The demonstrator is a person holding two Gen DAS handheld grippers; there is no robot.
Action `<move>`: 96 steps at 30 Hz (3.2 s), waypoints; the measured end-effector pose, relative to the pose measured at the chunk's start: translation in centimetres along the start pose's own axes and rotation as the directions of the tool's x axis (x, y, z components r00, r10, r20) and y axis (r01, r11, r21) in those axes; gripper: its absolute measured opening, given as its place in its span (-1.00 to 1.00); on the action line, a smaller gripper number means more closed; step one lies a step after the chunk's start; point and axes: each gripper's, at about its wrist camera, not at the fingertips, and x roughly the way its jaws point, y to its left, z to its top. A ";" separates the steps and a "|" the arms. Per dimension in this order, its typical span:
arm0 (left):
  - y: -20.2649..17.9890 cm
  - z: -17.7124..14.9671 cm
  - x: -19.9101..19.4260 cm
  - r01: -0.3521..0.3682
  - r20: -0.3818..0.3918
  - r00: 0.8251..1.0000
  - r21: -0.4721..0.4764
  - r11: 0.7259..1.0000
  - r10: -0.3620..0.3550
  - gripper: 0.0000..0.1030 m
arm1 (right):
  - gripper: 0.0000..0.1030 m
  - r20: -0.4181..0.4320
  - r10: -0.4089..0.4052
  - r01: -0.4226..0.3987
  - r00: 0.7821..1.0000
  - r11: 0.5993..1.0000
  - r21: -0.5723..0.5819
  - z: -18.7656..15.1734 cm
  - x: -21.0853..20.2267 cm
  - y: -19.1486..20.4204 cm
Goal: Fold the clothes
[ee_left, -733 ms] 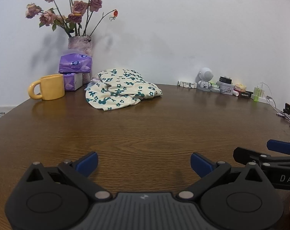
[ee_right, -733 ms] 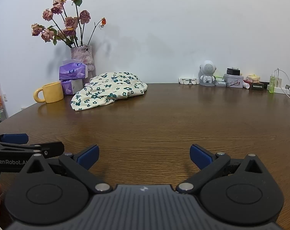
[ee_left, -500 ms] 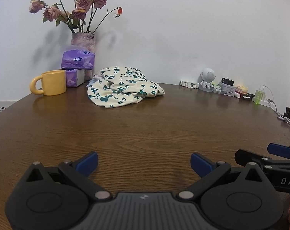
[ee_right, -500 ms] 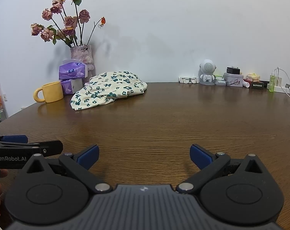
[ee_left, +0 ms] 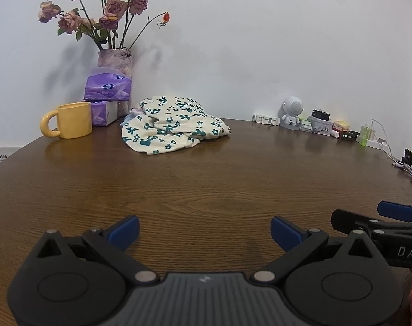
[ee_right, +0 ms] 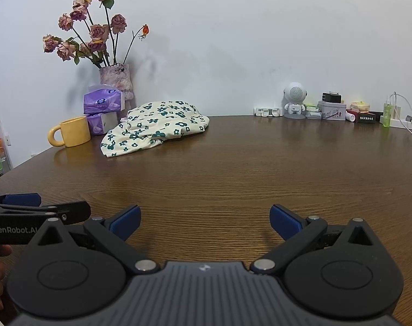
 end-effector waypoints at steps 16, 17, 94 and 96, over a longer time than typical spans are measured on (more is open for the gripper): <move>-0.4 1.0 -0.2 -0.012 -0.010 1.000 -0.003 1.000 0.012 1.00 | 0.99 -0.002 0.001 -0.001 1.000 1.000 0.011 0.0 0.0 0.2; -0.4 1.0 -0.2 -0.012 -0.010 1.000 -0.003 1.000 0.012 1.00 | 0.99 -0.003 0.001 -0.001 1.000 1.000 0.012 0.0 0.0 0.1; -0.4 0.8 0.0 -0.016 -0.010 1.000 0.009 1.000 0.016 1.00 | 0.99 -0.018 0.001 0.000 1.000 1.000 0.027 0.1 0.1 -0.2; -0.4 0.8 0.0 -0.016 -0.009 1.000 0.010 1.000 0.016 1.00 | 0.99 -0.018 0.001 0.000 1.000 1.000 0.028 0.1 0.1 -0.2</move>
